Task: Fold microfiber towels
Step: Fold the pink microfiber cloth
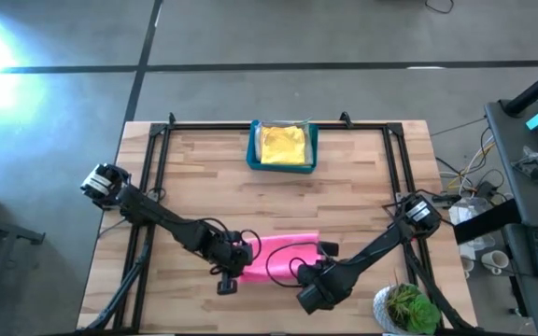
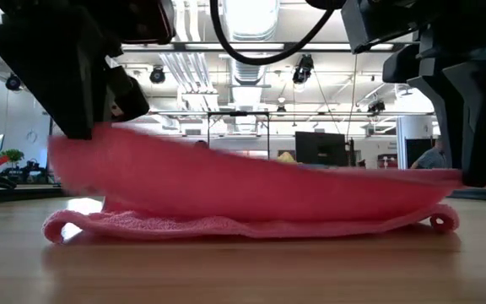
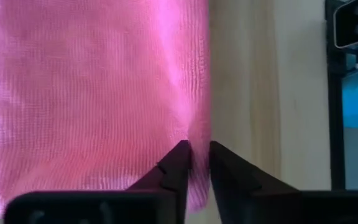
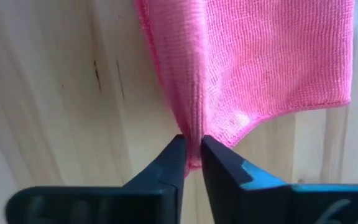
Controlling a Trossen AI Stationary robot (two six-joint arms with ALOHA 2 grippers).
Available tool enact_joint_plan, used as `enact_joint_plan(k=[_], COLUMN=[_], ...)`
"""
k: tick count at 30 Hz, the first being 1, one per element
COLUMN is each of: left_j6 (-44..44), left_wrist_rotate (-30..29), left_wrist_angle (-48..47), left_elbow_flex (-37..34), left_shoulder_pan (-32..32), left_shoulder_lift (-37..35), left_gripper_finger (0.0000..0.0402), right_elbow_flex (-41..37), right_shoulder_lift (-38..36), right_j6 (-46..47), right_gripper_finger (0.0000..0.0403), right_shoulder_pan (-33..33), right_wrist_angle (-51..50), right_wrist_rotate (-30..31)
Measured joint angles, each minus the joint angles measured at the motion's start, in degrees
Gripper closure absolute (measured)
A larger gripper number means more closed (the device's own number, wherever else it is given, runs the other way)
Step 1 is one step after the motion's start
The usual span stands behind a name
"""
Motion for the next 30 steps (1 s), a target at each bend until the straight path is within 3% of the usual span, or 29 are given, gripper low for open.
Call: enact_joint_plan(k=[11,16,22,30], left_j6=[-0.02,-0.01,0.03,3.83], left_wrist_rotate=[1.13,1.00,-1.32,-1.43], left_wrist_angle=[-0.97,-0.66,-0.79,-1.01], left_elbow_flex=[0.46,0.48,0.02,0.00], left_shoulder_pan=[0.29,1.69,4.13,8.18], left_shoulder_lift=[-0.69,-2.02,-3.64,-5.27], left_gripper_finger=[0.0251,0.0244,0.0244,0.0244], right_elbow_flex=[2.71,2.64,-0.97,-15.20], right_shoulder_lift=[-2.77,-7.93,-15.99,-28.64], right_j6=[0.22,1.60,5.97,15.22], right_gripper_finger=[0.0272,0.0262,0.0270,0.0275], right_shoulder_pan=[0.00,0.02,0.24,0.24], right_wrist_angle=[-5.31,-11.97,-12.50,-5.66], right_wrist_rotate=[0.49,6.07,13.30,15.76])
